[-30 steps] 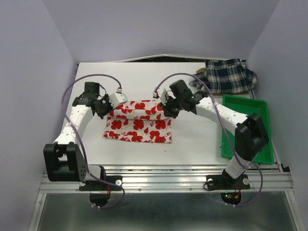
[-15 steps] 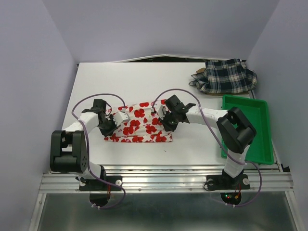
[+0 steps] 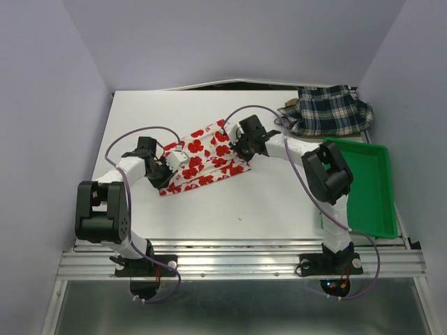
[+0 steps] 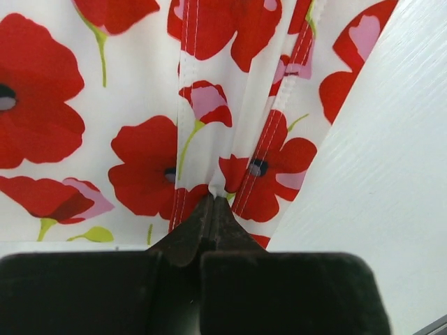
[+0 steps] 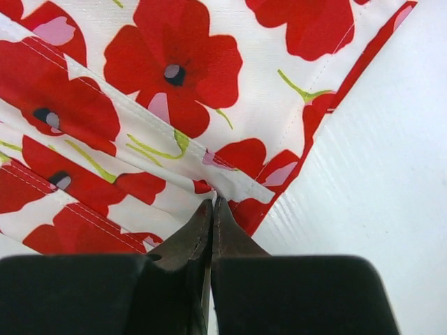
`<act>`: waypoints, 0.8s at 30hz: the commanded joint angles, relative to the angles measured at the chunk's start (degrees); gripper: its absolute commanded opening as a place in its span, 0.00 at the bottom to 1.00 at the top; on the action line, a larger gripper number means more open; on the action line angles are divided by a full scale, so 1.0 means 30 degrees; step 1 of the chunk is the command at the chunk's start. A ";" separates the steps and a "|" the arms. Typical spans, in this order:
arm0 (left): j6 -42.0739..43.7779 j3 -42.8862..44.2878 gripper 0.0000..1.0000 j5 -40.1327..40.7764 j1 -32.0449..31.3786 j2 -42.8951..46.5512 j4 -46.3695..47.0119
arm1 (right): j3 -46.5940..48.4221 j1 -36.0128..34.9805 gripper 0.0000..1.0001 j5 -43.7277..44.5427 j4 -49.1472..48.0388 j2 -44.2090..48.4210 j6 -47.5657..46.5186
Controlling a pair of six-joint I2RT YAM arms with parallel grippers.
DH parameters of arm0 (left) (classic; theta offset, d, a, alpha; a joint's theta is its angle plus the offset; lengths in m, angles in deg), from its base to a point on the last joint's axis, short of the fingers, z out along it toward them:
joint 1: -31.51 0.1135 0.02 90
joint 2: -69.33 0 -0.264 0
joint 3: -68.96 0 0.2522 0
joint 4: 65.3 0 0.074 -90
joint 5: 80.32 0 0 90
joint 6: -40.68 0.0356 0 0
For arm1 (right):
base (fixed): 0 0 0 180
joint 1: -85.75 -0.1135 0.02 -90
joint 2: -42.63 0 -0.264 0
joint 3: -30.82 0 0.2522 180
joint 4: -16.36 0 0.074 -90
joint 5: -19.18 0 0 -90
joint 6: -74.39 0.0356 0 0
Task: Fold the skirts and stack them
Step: Fold the skirt
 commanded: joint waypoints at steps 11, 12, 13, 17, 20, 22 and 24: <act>0.0634 -0.1815 0.50 -0.2025 -0.3186 0.7674 -0.2220 | -0.0419 0.0606 0.68 -0.0839 0.2359 0.6616 0.2942; 0.1014 -0.1699 0.48 -0.1968 -0.3361 0.7765 -0.2398 | -0.0388 0.0606 0.67 -0.1164 0.2913 0.6792 0.3352; 0.0930 -0.1552 0.47 -0.1793 -0.3363 0.7592 -0.2341 | -0.0388 0.0606 0.64 -0.1429 0.3179 0.6996 0.4197; -0.1232 -0.0060 0.39 -0.1353 -0.3363 0.5958 -0.0821 | -0.1000 0.0606 0.46 -0.2571 0.3913 0.6387 0.6575; -0.2906 0.1638 0.38 -0.1409 -0.3392 0.3938 -0.0290 | -0.1732 0.0780 0.41 -0.3478 0.4528 0.5508 0.8303; -0.3490 0.2604 0.41 -0.1295 -0.3538 0.3228 0.0117 | -0.2289 0.0781 0.38 -0.3832 0.4472 0.5271 0.9732; -0.3844 0.2785 0.42 -0.0682 -0.3831 0.2466 0.0674 | -0.2788 0.0781 0.38 -0.4126 0.4006 0.4863 1.0560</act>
